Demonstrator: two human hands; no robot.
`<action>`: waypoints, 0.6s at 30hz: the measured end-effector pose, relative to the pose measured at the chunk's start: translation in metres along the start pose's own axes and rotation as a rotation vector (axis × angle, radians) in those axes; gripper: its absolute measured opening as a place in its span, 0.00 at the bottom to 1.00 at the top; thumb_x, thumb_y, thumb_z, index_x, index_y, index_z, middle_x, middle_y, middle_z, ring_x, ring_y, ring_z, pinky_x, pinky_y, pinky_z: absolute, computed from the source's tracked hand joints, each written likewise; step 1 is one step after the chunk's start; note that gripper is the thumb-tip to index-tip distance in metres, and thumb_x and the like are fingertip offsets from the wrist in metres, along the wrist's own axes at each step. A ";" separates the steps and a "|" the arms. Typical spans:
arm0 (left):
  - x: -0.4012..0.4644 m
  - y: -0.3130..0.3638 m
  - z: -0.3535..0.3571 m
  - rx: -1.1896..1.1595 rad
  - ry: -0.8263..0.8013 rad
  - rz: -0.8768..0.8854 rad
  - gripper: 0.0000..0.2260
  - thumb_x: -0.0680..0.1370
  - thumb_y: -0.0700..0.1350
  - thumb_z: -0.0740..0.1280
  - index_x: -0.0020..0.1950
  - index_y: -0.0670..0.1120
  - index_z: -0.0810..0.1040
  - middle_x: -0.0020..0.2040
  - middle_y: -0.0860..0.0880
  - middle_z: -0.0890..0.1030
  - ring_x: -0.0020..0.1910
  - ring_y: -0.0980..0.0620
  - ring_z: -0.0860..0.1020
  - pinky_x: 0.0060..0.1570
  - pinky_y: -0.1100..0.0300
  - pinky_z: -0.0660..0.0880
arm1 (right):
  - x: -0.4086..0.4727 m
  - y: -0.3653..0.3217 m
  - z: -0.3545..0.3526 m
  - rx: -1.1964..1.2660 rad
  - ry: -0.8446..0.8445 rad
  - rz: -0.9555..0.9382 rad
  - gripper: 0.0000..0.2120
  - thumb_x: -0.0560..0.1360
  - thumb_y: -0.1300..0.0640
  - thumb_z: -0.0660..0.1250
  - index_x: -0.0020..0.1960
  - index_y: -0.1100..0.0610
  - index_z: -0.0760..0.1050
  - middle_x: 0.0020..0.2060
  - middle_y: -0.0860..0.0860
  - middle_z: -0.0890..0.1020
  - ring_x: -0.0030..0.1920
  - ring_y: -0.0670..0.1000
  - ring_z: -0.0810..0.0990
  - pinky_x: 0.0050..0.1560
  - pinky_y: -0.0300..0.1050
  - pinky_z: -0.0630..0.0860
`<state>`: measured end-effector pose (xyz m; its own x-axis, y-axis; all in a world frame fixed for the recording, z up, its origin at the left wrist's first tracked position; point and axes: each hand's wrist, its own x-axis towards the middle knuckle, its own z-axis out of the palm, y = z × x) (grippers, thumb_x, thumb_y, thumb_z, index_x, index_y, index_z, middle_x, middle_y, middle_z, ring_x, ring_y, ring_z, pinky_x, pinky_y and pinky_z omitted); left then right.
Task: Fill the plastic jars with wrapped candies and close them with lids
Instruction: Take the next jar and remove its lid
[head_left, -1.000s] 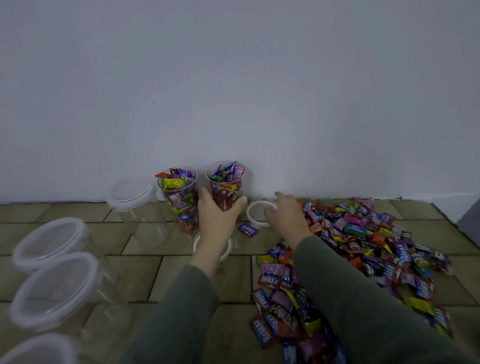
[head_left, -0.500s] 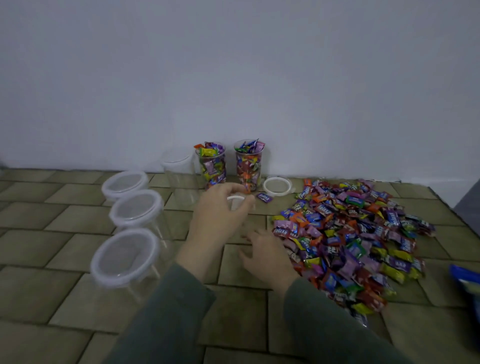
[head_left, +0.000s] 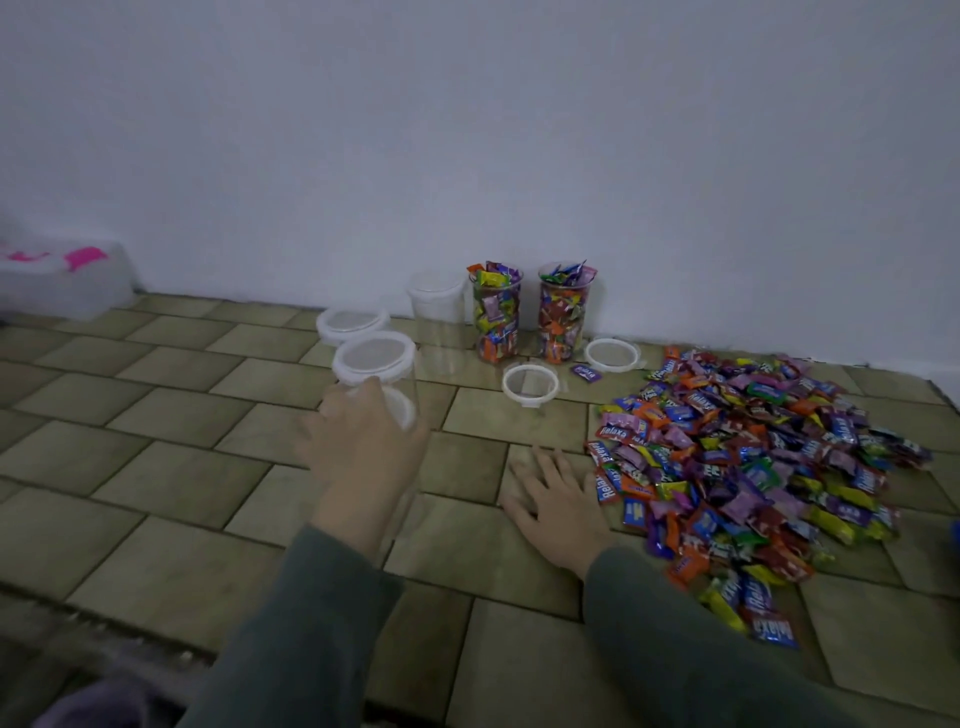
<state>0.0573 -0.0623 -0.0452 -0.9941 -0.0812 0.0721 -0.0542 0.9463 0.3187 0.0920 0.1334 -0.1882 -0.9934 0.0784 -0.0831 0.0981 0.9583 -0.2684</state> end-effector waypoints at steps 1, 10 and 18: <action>-0.002 0.000 0.002 -0.017 0.006 0.006 0.24 0.72 0.62 0.60 0.62 0.50 0.68 0.63 0.41 0.71 0.59 0.38 0.69 0.58 0.44 0.70 | -0.001 0.000 -0.001 -0.004 -0.005 -0.003 0.28 0.81 0.38 0.48 0.78 0.42 0.47 0.79 0.48 0.44 0.78 0.53 0.41 0.74 0.61 0.43; -0.027 0.039 0.016 -0.019 0.052 0.136 0.25 0.75 0.60 0.62 0.68 0.49 0.67 0.65 0.42 0.66 0.62 0.39 0.67 0.57 0.46 0.68 | -0.012 0.020 -0.007 -0.022 -0.015 0.028 0.31 0.78 0.32 0.46 0.78 0.39 0.46 0.78 0.47 0.43 0.78 0.49 0.41 0.74 0.61 0.41; -0.045 0.095 0.044 -0.067 0.114 0.357 0.24 0.73 0.59 0.63 0.67 0.52 0.70 0.61 0.46 0.71 0.57 0.41 0.69 0.53 0.51 0.69 | -0.028 0.065 -0.017 0.038 0.024 0.200 0.33 0.77 0.32 0.48 0.78 0.43 0.50 0.79 0.49 0.44 0.78 0.52 0.41 0.74 0.59 0.41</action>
<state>0.0932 0.0449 -0.0597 -0.9321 0.2122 0.2935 0.3039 0.8990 0.3154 0.1256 0.1984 -0.1869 -0.9549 0.2735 -0.1158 0.2957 0.9117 -0.2851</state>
